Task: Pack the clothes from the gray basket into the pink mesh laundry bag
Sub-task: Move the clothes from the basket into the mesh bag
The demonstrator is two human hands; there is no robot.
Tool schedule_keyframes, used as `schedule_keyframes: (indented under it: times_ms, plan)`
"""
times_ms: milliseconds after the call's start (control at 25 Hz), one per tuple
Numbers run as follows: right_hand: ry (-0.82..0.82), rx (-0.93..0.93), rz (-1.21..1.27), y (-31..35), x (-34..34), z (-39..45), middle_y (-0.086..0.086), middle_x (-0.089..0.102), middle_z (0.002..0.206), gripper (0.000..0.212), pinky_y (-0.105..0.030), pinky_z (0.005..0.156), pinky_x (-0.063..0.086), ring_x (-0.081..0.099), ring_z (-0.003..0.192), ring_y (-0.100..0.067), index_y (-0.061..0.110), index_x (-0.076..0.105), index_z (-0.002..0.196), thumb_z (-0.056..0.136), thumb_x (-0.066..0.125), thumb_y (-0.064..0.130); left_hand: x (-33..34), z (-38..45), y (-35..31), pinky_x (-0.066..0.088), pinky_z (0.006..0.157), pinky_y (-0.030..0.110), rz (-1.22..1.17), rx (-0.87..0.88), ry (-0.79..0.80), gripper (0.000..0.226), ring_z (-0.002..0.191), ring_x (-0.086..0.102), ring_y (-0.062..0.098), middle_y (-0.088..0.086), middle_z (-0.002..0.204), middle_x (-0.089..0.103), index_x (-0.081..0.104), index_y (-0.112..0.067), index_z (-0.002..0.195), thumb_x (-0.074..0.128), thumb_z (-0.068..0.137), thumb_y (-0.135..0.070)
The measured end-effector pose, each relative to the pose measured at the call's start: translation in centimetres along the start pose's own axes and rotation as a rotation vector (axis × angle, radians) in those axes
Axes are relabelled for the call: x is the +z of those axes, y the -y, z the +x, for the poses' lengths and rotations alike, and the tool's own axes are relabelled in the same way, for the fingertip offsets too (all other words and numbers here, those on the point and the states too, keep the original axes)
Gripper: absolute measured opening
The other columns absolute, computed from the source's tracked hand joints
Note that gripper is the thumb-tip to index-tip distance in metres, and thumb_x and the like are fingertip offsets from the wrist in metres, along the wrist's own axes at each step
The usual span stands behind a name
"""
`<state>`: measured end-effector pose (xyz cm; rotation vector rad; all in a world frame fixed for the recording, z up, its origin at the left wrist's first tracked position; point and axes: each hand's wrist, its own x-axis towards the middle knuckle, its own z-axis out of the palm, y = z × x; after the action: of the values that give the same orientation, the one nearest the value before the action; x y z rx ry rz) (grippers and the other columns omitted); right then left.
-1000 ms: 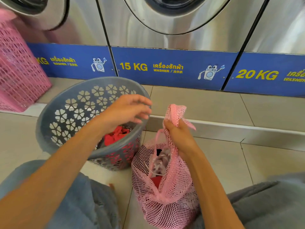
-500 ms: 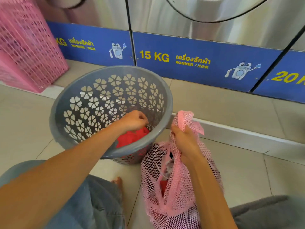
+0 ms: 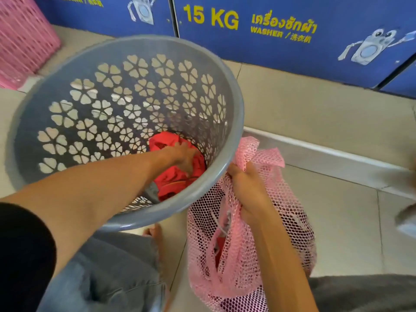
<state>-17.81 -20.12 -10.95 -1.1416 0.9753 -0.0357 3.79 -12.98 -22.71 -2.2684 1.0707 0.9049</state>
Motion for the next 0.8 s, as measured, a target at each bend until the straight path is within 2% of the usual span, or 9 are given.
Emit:
schedule_keyframes:
  times_ms: [40, 120, 200, 320, 400, 480, 560, 680, 800]
  plan:
    - [0.006, 0.003, 0.009, -0.1, -0.1, 0.2, 0.002, 0.068, 0.126, 0.016, -0.045, 0.108, 0.049, 0.064, 0.115, -0.016, 0.024, 0.058, 0.118, 0.104, 0.055, 0.018, 0.6, 0.4, -0.3, 0.032, 0.111, 0.057, 0.078, 0.001, 0.06, 0.091, 0.138, 0.031, 0.041, 0.013, 0.152, 0.034, 0.027, -0.03, 0.151, 0.065, 0.07, -0.048]
    - [0.01, -0.008, 0.019, -0.7, -0.2, 0.7, 0.001, 0.069, 0.129, 0.027, -0.047, 0.109, 0.049, 0.064, 0.119, -0.018, 0.022, 0.058, 0.13, 0.102, 0.056, 0.021, 2.0, 0.5, -1.0, 0.026, 0.114, 0.059, 0.143, -0.018, 0.09, 0.079, 0.142, 0.021, 0.045, 0.017, 0.159, 0.016, 0.015, -0.026, 0.157, 0.057, 0.091, -0.039]
    - [0.008, 0.008, 0.031, -1.2, -0.5, 1.0, 0.001, 0.068, 0.131, 0.03, -0.046, 0.11, 0.048, 0.064, 0.12, -0.017, 0.022, 0.057, 0.133, 0.103, 0.056, 0.022, 2.1, 0.2, -1.4, 0.029, 0.113, 0.059, 0.14, -0.036, 0.037, 0.067, 0.142, 0.024, 0.041, 0.016, 0.16, 0.014, 0.013, -0.019, 0.157, 0.049, 0.1, -0.026]
    - [0.01, 0.026, 0.04, -1.5, -1.1, 0.8, 0.004, 0.067, 0.127, 0.024, -0.043, 0.109, 0.048, 0.063, 0.116, -0.015, 0.027, 0.057, 0.127, 0.104, 0.056, 0.023, 3.0, 0.5, 0.0, 0.045, 0.102, 0.056, 0.199, -0.049, -0.005, 0.059, 0.129, 0.044, 0.037, 0.016, 0.146, 0.038, 0.037, -0.018, 0.148, 0.057, 0.094, -0.03]
    - [0.017, 0.023, 0.06, -1.6, -1.4, 0.7, 0.003, 0.063, 0.131, 0.037, -0.045, 0.11, 0.046, 0.061, 0.118, -0.018, 0.024, 0.05, 0.14, 0.104, 0.057, 0.023, 1.9, 0.4, 1.3, 0.055, 0.092, 0.042, 0.194, 0.032, -0.005, 0.04, 0.109, 0.062, 0.031, 0.012, 0.121, 0.065, 0.066, -0.012, 0.12, 0.06, 0.087, -0.035]
    - [0.014, 0.02, 0.055, -1.7, -1.5, 0.4, 0.001, 0.057, 0.144, 0.054, -0.05, 0.115, 0.041, 0.056, 0.13, -0.023, 0.019, 0.037, 0.153, 0.103, 0.057, 0.025, 0.5, -0.8, 2.1, 0.059, 0.079, 0.036, 0.048, 0.042, 0.008, 0.025, 0.086, 0.068, 0.029, 0.007, 0.09, 0.072, 0.072, -0.011, 0.084, 0.061, 0.08, -0.033]
    - [0.023, 0.018, 0.048, -1.4, -1.3, -0.2, -0.004, 0.052, 0.153, 0.06, -0.049, 0.118, 0.038, 0.053, 0.136, -0.024, 0.019, 0.034, 0.157, 0.102, 0.059, 0.027, -0.6, -2.5, 2.8, 0.06, 0.069, 0.036, -0.125, 0.043, 0.03, 0.023, 0.07, 0.065, 0.027, 0.003, 0.067, 0.064, 0.062, -0.014, 0.061, 0.065, 0.074, -0.032]
    - [0.036, -0.005, 0.059, -1.0, -1.5, -1.3, -0.005, 0.042, 0.161, 0.071, -0.047, 0.119, 0.035, 0.045, 0.143, -0.026, 0.019, 0.023, 0.161, 0.102, 0.059, 0.028, -1.5, -5.4, 4.6, 0.039, 0.05, 0.027, -0.541, 0.057, 0.007, 0.021, 0.06, 0.045, 0.02, 0.001, 0.06, 0.048, 0.054, -0.016, 0.06, 0.07, 0.072, -0.021]
    - [0.024, -0.038, 0.085, -1.0, -1.8, -2.4, -0.007, 0.039, 0.163, 0.079, -0.052, 0.119, 0.036, 0.044, 0.143, -0.028, 0.021, 0.016, 0.163, 0.099, 0.062, 0.031, -4.1, -9.6, 5.7, 0.035, 0.054, 0.027, -1.016, 0.019, -0.169, 0.016, 0.064, 0.041, 0.019, 0.007, 0.071, 0.047, 0.059, -0.013, 0.071, 0.061, 0.057, -0.007]
